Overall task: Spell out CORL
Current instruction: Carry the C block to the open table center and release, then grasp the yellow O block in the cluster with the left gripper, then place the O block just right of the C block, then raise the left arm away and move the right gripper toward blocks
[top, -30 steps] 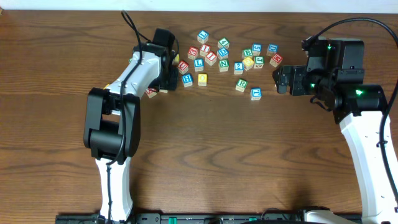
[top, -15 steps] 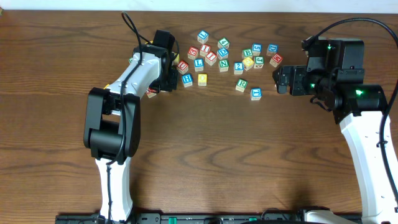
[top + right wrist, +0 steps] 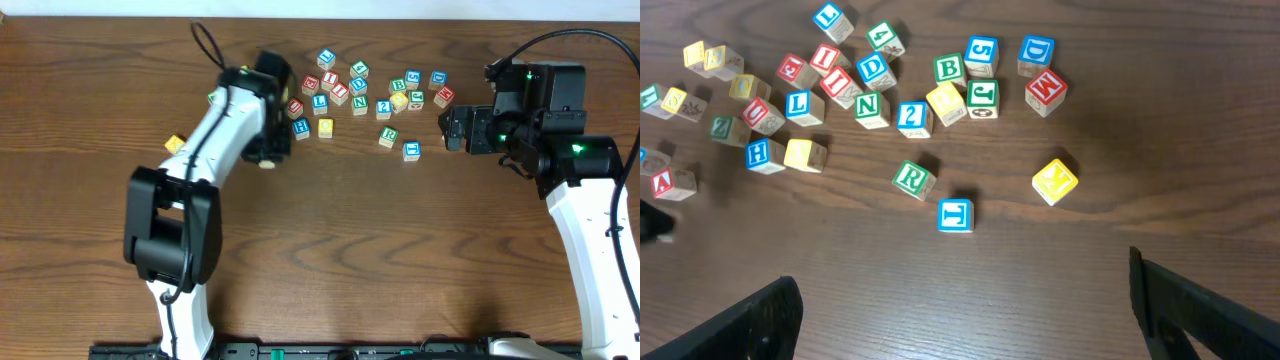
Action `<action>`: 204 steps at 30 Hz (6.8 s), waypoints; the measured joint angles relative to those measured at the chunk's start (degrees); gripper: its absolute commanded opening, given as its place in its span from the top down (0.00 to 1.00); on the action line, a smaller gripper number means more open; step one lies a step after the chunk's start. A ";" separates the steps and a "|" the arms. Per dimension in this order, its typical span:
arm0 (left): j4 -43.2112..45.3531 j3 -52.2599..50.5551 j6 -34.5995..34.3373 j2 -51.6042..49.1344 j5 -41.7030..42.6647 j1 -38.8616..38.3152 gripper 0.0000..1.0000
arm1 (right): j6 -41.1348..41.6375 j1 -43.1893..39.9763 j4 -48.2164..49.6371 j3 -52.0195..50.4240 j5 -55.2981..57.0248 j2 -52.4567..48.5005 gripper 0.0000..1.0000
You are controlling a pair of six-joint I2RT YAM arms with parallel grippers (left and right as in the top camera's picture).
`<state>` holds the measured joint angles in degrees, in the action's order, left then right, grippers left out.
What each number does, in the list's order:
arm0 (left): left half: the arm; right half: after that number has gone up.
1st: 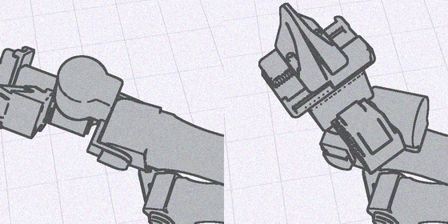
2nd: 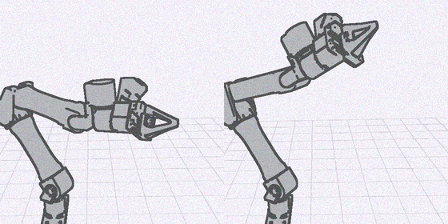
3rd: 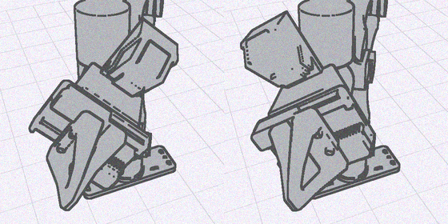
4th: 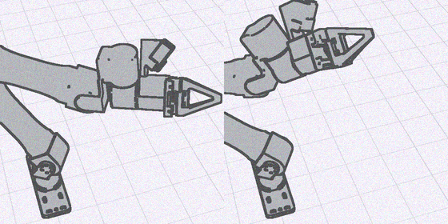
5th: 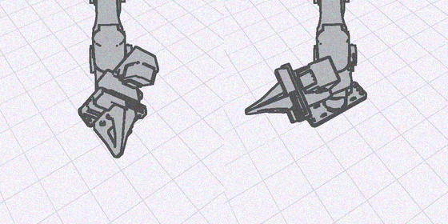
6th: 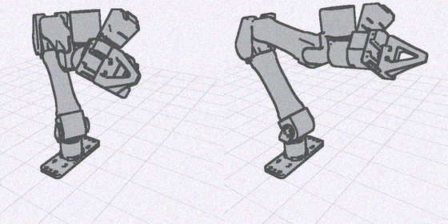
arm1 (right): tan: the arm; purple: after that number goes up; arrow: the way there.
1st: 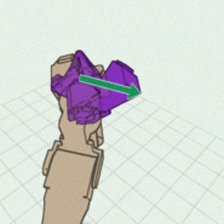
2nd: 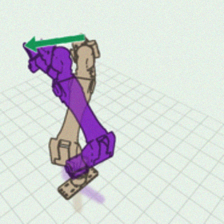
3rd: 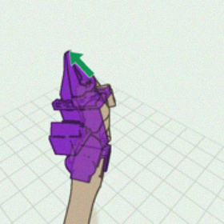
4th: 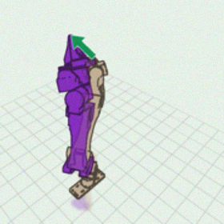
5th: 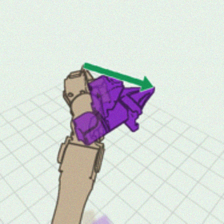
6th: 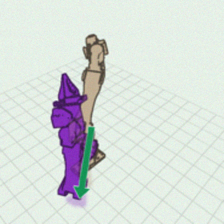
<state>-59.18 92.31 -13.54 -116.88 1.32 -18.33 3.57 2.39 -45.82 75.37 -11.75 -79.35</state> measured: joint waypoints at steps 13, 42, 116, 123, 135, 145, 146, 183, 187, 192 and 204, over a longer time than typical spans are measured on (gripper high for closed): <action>13.11 -10.25 1.81 -0.13 0.00 -6.43 0.78 | 0.00 0.00 -0.07 0.00 0.59 0.00 0.01; 11.89 -10.01 2.86 -0.13 0.02 -5.77 0.51 | 0.00 0.00 -0.02 0.00 0.46 0.00 0.01; 8.26 12.98 -1.92 -6.14 -4.22 -10.82 0.71 | 0.76 0.00 -1.31 0.02 -0.24 -3.54 0.01; 0.68 9.31 -8.72 -5.27 -3.13 -13.66 0.71 | 0.76 0.00 -1.31 0.02 -0.24 -3.54 0.01; 9.18 -0.81 -11.10 -5.44 -3.69 -13.60 0.72 | 0.79 0.00 -1.33 0.02 -0.24 -3.54 0.01; 9.75 -1.27 -11.26 -5.44 -6.23 -13.60 0.66 | 0.79 0.00 -1.31 0.02 -0.24 -3.54 0.01; 9.77 -1.29 -11.34 -5.44 -6.21 -13.60 0.66 | 0.79 0.00 -1.31 0.02 -0.24 -3.54 0.01; 9.01 0.13 -4.42 16.81 -6.21 -10.82 0.55 | 2.05 0.00 -1.60 0.02 -0.28 -3.54 0.04; 5.57 0.15 -4.00 22.25 -6.25 -3.19 0.55 | 3.67 0.00 -1.49 0.02 -0.28 -3.54 0.09; 4.92 0.15 -3.96 25.11 -6.47 6.32 0.55 | 4.44 0.00 -6.21 5.92 -1.55 -6.54 0.08; 4.04 0.17 -3.32 25.38 -5.88 12.44 0.55 | 4.13 6.40 -17.18 38.36 -1.11 -30.67 0.16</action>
<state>-55.13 92.49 -16.86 -91.50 -4.56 -5.89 7.70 8.80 -63.00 113.73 -12.86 -110.02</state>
